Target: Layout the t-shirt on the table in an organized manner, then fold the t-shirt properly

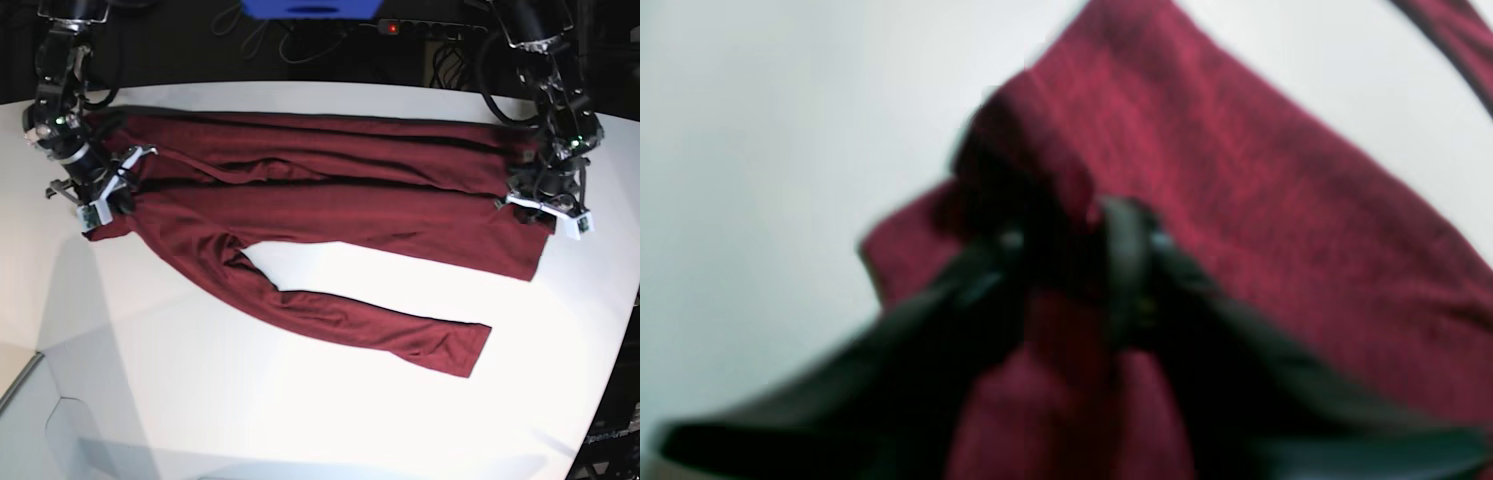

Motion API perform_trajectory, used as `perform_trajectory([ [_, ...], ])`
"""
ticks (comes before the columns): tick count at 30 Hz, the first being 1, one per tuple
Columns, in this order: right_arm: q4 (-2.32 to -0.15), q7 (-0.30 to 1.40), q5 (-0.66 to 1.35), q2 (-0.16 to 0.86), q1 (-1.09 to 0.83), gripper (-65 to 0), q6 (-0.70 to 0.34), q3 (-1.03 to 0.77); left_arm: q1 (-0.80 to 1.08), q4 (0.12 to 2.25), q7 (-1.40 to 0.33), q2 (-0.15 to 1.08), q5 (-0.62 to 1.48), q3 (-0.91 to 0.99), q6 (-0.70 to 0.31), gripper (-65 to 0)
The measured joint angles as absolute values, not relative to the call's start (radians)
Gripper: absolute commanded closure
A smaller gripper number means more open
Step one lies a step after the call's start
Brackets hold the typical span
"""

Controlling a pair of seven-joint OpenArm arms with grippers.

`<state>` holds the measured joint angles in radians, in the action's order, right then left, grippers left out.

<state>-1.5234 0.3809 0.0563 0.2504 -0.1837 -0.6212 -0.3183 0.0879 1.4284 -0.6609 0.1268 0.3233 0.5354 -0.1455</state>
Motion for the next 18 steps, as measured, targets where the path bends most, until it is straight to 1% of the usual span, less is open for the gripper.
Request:
perform_trajectory([
  [1,-1.526,0.381,0.056,0.250,-0.184,-17.7,-0.621,-0.319,0.089,1.431,-0.671,0.127,0.323,0.536,-0.146,-31.3],
  [2,-1.527,0.381,0.057,0.250,-0.184,-20.8,-0.621,-0.320,0.089,1.433,-0.678,0.127,0.323,0.538,-0.146,-33.1],
  [4,-1.536,0.383,0.052,0.252,-0.184,-25.0,-0.622,-0.321,0.089,1.444,-0.683,0.127,0.323,0.540,-0.146,-33.2],
  [6,-1.565,0.385,0.049,0.249,-0.184,-27.3,-0.624,-0.333,0.089,1.464,-0.685,0.126,0.323,0.540,-0.146,-33.2],
  [10,-1.646,0.381,0.056,0.238,-0.184,-27.8,-0.624,-0.380,0.093,1.515,-0.695,0.127,0.323,0.542,-0.146,-33.2],
  [14,-1.686,0.382,0.059,0.224,-0.181,-27.8,-0.625,-0.390,0.130,1.614,-0.697,0.117,0.326,0.543,-0.147,-33.2],
  [18,-1.687,0.386,0.057,0.224,-0.155,-27.9,-0.628,-0.391,0.159,1.716,-0.692,0.105,0.406,0.544,-0.150,-33.2],
])
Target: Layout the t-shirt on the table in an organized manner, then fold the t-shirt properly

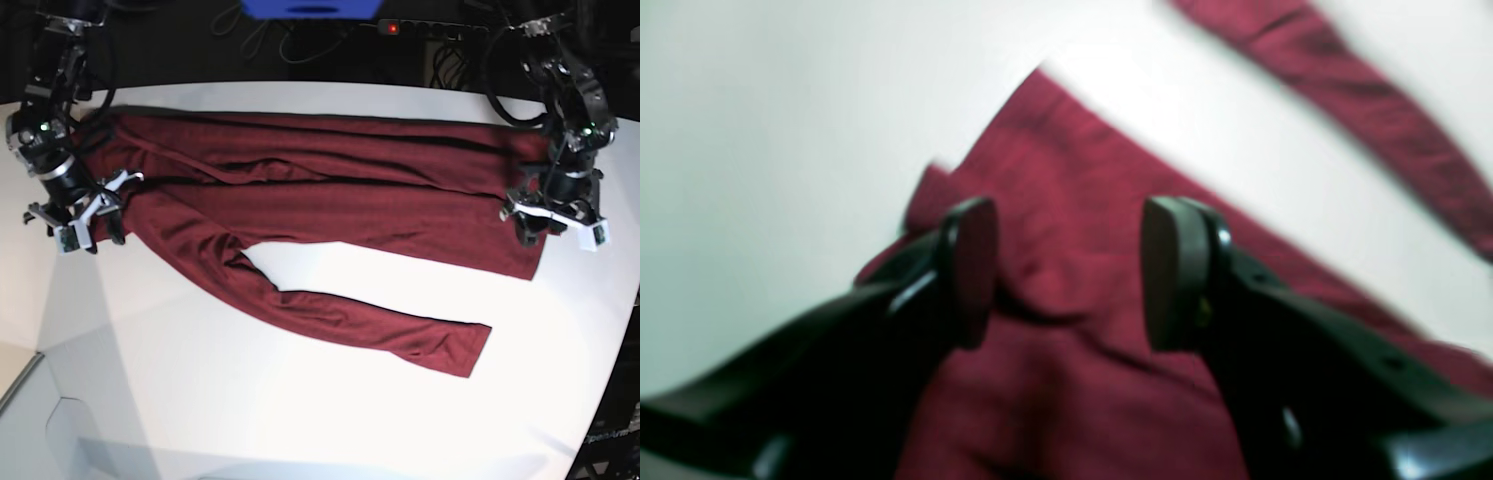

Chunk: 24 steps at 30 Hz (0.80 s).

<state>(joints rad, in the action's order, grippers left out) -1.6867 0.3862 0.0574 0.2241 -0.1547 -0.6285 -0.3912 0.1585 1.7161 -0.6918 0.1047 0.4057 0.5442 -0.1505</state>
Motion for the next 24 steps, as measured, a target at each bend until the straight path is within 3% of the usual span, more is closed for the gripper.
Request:
perform_trajectory([
  [4,-1.683,0.388,0.056,0.187,-0.094,-28.0,-0.627,-0.390,0.132,1.697,-0.683,0.113,0.419,0.544,-0.155,-33.2],
  [12,-1.682,0.573,0.060,0.181,0.038,-28.1,-0.628,-0.247,-0.002,1.407,-0.678,0.162,0.420,0.545,-0.144,-33.2],
  [17,-1.682,0.588,0.049,0.182,0.056,-28.1,-0.628,-0.183,0.023,1.451,-0.686,0.169,0.421,0.545,-0.146,-33.3],
  [24,-1.682,0.587,0.050,0.179,0.058,-28.1,-0.628,-0.115,0.033,1.441,-0.677,0.169,0.416,0.698,-0.139,-33.6],
])
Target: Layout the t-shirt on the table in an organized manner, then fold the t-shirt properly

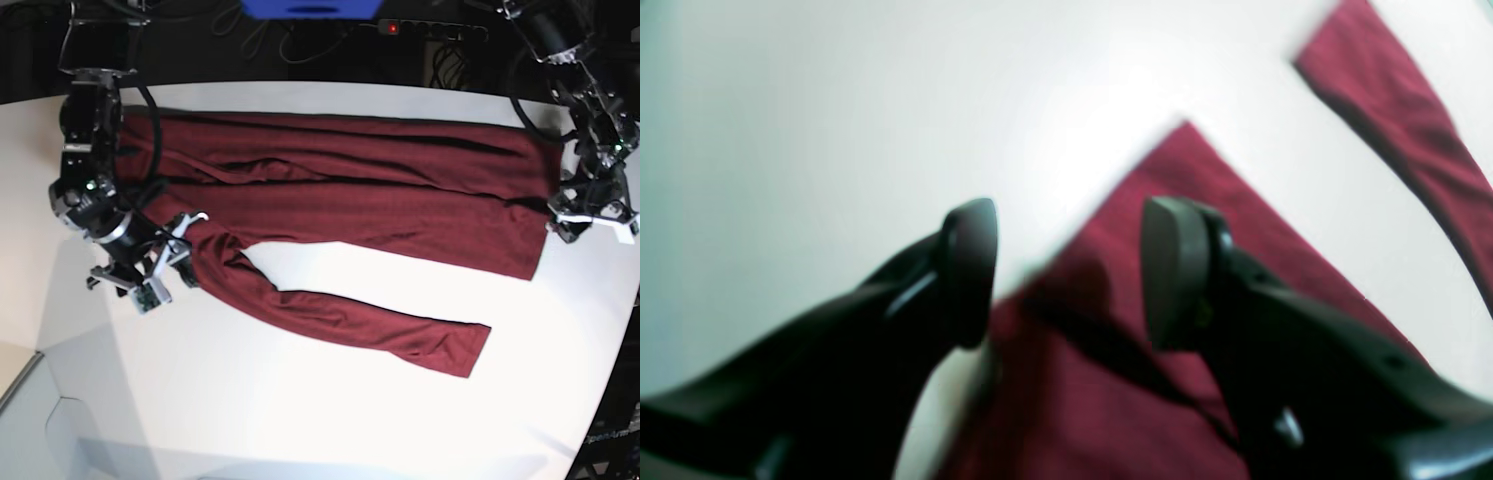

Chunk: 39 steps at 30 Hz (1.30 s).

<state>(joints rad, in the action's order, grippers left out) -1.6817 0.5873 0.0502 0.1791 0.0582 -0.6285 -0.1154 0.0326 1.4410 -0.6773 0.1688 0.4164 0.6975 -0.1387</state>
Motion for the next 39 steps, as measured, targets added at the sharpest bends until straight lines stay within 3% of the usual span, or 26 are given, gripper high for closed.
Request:
perform_trajectory([
  [12,-1.682,0.587,0.051,0.177,0.057,-28.1,-0.628,-0.075,-0.003,1.309,-0.669,0.142,0.423,0.690,-0.147,-33.7],
  [32,-1.682,0.588,0.050,0.182,0.055,-28.1,-0.628,-0.077,-0.018,1.336,-0.696,0.135,0.424,0.691,-0.145,-33.2],
  [37,-1.682,0.588,0.050,0.182,0.055,-28.1,-0.628,-0.077,-0.020,1.365,-0.689,0.123,0.425,0.692,-0.146,-22.3],
  [39,-1.682,0.588,0.049,0.182,0.055,-28.1,-0.628,-0.077,-0.027,1.364,-0.689,0.124,0.423,0.692,-0.145,-20.8],
])
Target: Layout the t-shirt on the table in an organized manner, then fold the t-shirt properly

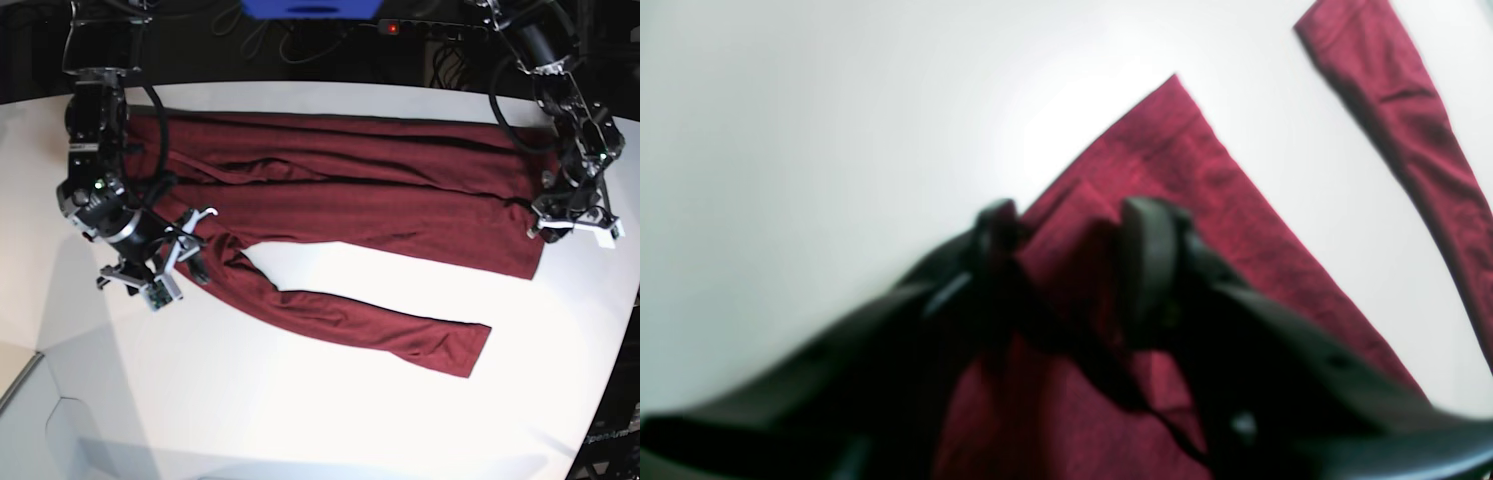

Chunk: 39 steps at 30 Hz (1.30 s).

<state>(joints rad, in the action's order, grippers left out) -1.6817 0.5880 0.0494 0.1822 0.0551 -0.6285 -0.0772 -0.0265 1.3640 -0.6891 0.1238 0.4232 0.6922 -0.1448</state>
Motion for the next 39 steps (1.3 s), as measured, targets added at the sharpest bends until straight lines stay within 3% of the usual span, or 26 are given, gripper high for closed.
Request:
perform_trajectory([
  [10,-1.682,0.588,0.050,0.183,0.055,-28.1,-0.628,-0.077,-0.043,1.300,-0.686,0.124,0.416,0.692,-0.142,-20.3],
  [13,-1.682,0.588,0.050,0.183,0.055,-28.1,-0.628,-0.077,-0.042,1.303,-0.680,0.130,0.421,0.648,-0.142,-13.5],
  [16,-1.682,0.588,0.050,0.183,0.055,-28.1,-0.628,-0.077,-0.042,1.319,-0.684,0.121,0.423,0.641,-0.143,-0.3],
  [30,-1.682,0.588,0.050,0.182,0.055,-28.1,-0.628,-0.077,0.046,1.632,-0.701,0.063,0.430,0.642,-0.142,0.0],
  [39,-1.682,0.588,0.050,0.182,0.055,-28.1,-0.628,-0.077,0.214,1.860,-0.703,0.047,0.504,0.654,-0.141,0.0],
])
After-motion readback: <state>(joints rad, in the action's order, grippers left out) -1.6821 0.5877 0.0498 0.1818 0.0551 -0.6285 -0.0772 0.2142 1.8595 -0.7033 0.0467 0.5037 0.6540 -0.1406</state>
